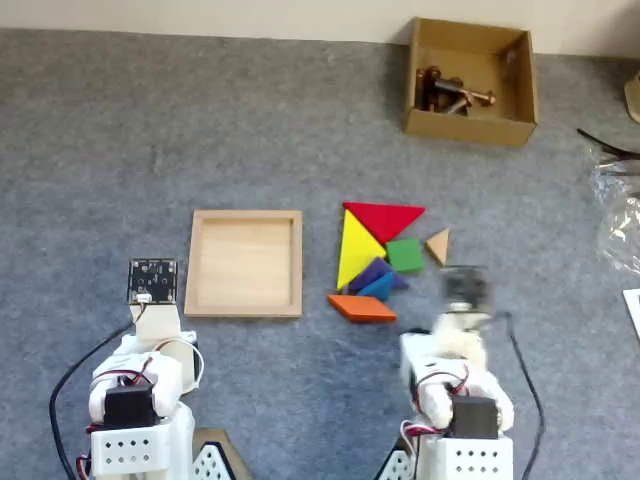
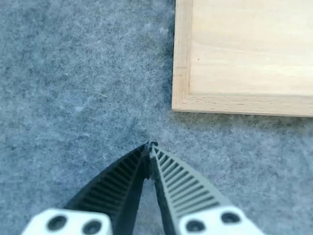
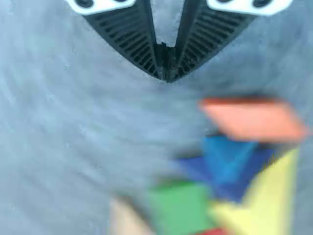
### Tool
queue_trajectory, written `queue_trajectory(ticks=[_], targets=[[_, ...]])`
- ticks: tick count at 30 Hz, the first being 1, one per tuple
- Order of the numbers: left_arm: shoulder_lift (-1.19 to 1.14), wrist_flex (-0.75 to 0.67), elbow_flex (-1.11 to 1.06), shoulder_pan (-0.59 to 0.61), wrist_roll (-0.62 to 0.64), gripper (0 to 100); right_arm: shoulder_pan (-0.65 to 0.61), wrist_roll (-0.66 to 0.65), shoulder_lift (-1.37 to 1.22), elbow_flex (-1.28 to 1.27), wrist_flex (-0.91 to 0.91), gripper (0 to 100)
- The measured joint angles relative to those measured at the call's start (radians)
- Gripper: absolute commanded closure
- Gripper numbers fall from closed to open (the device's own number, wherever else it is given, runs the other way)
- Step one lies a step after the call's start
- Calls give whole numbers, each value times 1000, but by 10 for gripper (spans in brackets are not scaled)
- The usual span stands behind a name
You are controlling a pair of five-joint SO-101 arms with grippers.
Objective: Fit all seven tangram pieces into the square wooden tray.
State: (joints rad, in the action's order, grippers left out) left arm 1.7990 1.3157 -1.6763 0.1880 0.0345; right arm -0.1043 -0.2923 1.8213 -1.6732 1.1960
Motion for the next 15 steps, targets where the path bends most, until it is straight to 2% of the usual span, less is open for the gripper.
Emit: queue_trajectory(ticks=[10,15], targets=[[0,0,0,0,0,995,0,-8,0,0,0,994],[0,0,0,0,0,995,52,-8,0,0,0,994]])
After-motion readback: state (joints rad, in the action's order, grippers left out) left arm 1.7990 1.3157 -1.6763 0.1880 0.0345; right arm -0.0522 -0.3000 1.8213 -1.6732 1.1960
